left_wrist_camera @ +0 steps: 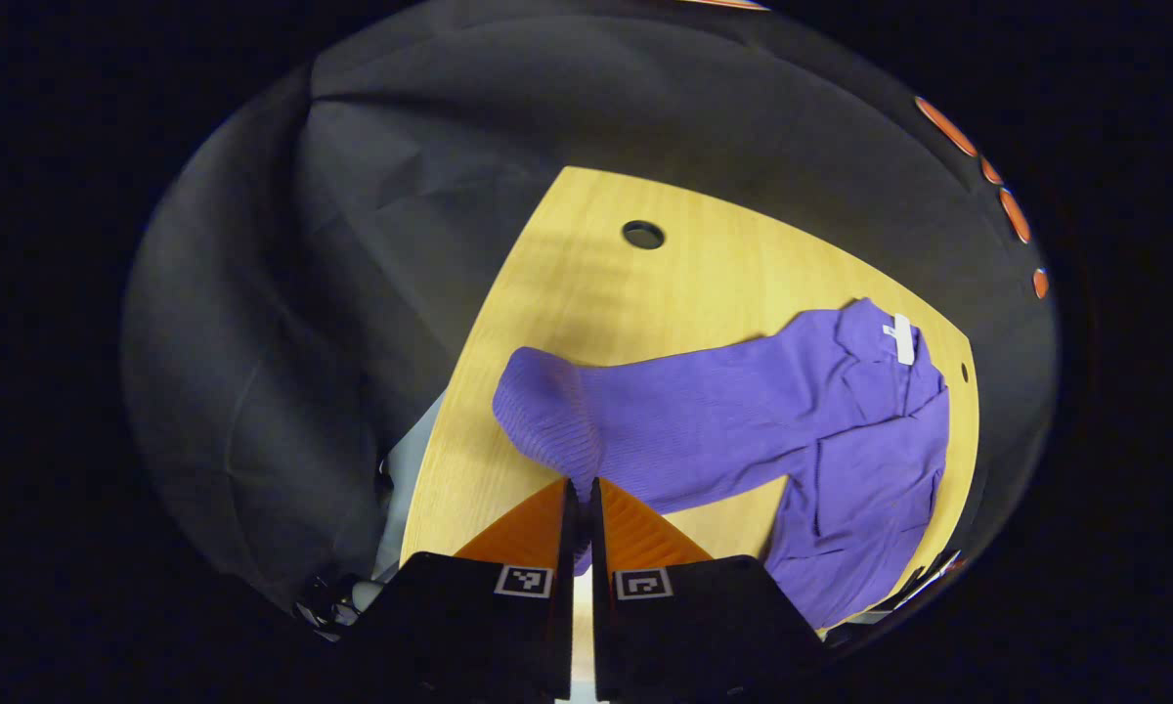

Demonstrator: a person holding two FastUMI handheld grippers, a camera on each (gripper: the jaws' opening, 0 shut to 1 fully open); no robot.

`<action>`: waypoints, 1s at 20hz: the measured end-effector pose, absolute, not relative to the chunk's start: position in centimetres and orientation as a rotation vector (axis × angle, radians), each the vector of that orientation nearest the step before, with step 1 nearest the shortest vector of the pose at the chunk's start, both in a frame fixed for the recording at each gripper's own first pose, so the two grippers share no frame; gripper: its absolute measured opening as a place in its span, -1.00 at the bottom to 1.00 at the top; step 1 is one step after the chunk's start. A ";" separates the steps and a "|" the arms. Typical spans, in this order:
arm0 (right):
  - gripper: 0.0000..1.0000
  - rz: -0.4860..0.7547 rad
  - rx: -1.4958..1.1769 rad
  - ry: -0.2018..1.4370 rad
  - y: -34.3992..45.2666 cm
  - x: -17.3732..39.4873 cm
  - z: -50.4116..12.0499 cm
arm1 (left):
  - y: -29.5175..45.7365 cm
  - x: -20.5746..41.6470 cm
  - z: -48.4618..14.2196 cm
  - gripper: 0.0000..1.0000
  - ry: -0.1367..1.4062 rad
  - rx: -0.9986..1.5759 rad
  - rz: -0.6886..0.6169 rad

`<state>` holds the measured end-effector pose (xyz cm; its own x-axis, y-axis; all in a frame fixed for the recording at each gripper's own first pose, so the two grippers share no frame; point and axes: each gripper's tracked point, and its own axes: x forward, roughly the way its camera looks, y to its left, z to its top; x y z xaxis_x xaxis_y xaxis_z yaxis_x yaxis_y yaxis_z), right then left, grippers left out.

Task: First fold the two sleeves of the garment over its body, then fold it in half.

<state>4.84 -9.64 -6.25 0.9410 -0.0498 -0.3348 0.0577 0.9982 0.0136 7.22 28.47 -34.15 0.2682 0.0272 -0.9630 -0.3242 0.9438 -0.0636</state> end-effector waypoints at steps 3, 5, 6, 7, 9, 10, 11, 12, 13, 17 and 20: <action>0.92 -0.043 0.047 0.326 -11.3 5.2 -6.4 | 24.7 10.1 -29.6 -0.81 1.227 -0.249 0.172; 0.91 -0.055 0.032 0.316 -13.2 5.4 -6.5 | 20.5 12.9 -25.3 -0.81 1.177 -0.212 0.098; 0.91 -0.055 0.032 0.312 -13.5 5.4 -6.5 | 18.8 13.8 -24.0 -0.82 1.166 -0.199 0.069; 0.91 -0.053 0.034 0.309 -14.2 5.3 -6.7 | 16.4 14.9 -22.7 -0.82 1.151 -0.183 0.031; 0.92 -0.051 0.052 0.306 -15.3 5.2 -7.1 | 9.9 16.9 -21.0 -0.82 1.139 -0.137 -0.057; 0.92 -0.051 0.063 0.304 -15.8 5.2 -7.6 | 6.6 17.8 -20.6 -0.81 1.139 -0.116 -0.102; 1.00 -0.052 0.069 0.305 -16.3 5.1 -8.0 | 4.3 18.4 -20.2 -0.81 1.138 -0.095 -0.128; 0.92 -0.046 0.077 0.305 -16.5 5.1 -8.2 | 2.1 19.1 -20.2 -0.82 1.142 -0.073 -0.152; 0.92 -0.042 0.084 0.312 -16.8 4.9 -8.7 | -0.5 19.9 -20.1 -0.81 1.143 -0.056 -0.181; 0.92 -0.049 0.124 0.328 -18.8 4.5 -10.4 | -10.3 21.7 -20.7 -0.82 1.163 -0.009 -0.290; 0.92 -0.042 0.164 0.343 -20.0 4.3 -11.5 | -15.8 23.0 -23.3 -0.82 1.180 -0.015 -0.319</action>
<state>4.29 -19.99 -11.49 0.9409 -0.0136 -0.3384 0.0692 0.9858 0.1527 22.99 -15.81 -23.28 0.3410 -0.2533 -0.9053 0.2377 0.9550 -0.1777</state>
